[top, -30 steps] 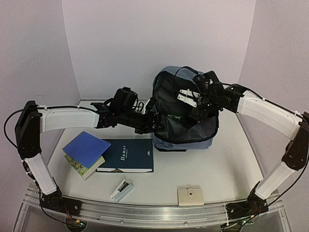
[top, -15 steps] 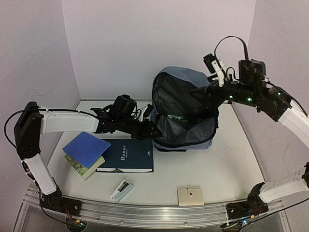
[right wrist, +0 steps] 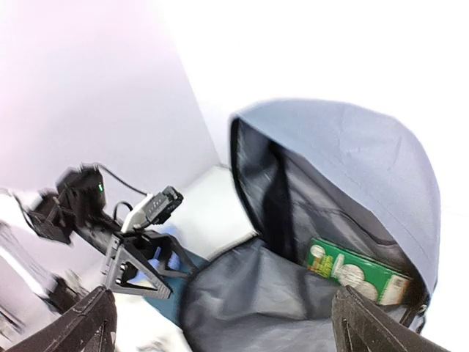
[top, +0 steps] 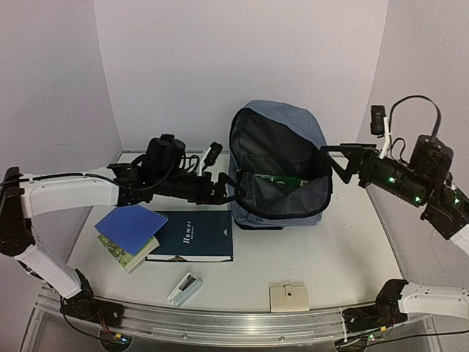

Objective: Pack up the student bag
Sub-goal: Pick up the files from the center of the board.

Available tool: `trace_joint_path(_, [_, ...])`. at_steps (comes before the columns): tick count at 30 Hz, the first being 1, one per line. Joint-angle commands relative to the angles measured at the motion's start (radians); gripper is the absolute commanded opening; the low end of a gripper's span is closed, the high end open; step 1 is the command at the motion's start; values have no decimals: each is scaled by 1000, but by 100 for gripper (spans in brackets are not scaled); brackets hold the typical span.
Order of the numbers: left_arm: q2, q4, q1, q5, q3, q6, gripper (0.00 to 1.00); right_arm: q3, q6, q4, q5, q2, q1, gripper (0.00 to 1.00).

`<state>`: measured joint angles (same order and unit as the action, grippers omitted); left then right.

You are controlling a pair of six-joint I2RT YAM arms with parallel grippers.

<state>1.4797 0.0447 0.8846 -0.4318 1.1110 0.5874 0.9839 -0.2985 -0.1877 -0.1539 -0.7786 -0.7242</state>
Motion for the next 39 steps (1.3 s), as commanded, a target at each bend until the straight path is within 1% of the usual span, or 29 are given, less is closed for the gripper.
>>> trace_joint_path(1, [-122, 106, -4, 127, -11, -66, 100, -25, -157, 17, -48, -18, 1, 95])
trace_joint_path(2, [-134, 159, -13, 170, -7, -67, 100, -43, -173, 22, -59, -31, -2, 93])
trace_joint_path(4, [-153, 232, -51, 206, -9, -53, 100, -86, -196, 41, -71, -52, -27, 89])
trace_joint_path(5, [-164, 265, -89, 205, -26, -40, 100, -105, -210, 61, -55, -58, -70, 88])
trace_joint_path(6, [-179, 278, -116, 198, -40, -23, 100, -127, -219, 83, -18, -58, -104, 88])
trace_joint_path(9, [-225, 312, -213, 196, -109, 11, 100, -154, -230, 126, 135, -82, -294, 88])
trace_joint_path(14, [-223, 435, -306, 267, -155, 44, 100, -170, -261, 236, 269, -188, -517, 87])
trace_joint_path(16, [-217, 461, -335, 307, -183, 66, 100, -153, -266, 254, 336, -256, -601, 86])
trace_joint_path(19, [-182, 506, -338, 386, -201, 40, 100, -103, -282, 272, 427, -368, -691, 86])
trace_joint_path(22, [-139, 539, -322, 470, -191, -12, 100, -54, -303, 297, 467, -468, -714, 86])
trace_joint_path(25, [-96, 607, -208, 653, -149, -47, 100, -40, -306, 333, 492, -521, -714, 87])
trace_joint_path(28, [-16, 717, -129, 809, -95, -34, 100, -40, -306, 354, 519, -531, -714, 89])
trace_joint_path(33, [109, 797, -82, 953, -62, -12, 100, -52, -299, 359, 535, -505, -714, 92])
trace_joint_path(36, [170, 861, -65, 1074, -17, 42, 99, -64, -296, 359, 538, -483, -714, 92])
trace_joint_path(37, [186, 873, -61, 1105, -6, 51, 98, -68, -296, 360, 540, -478, -714, 91])
trace_joint_path(39, [210, 869, -57, 1129, 7, 52, 87, -73, -296, 362, 543, -472, -713, 91])
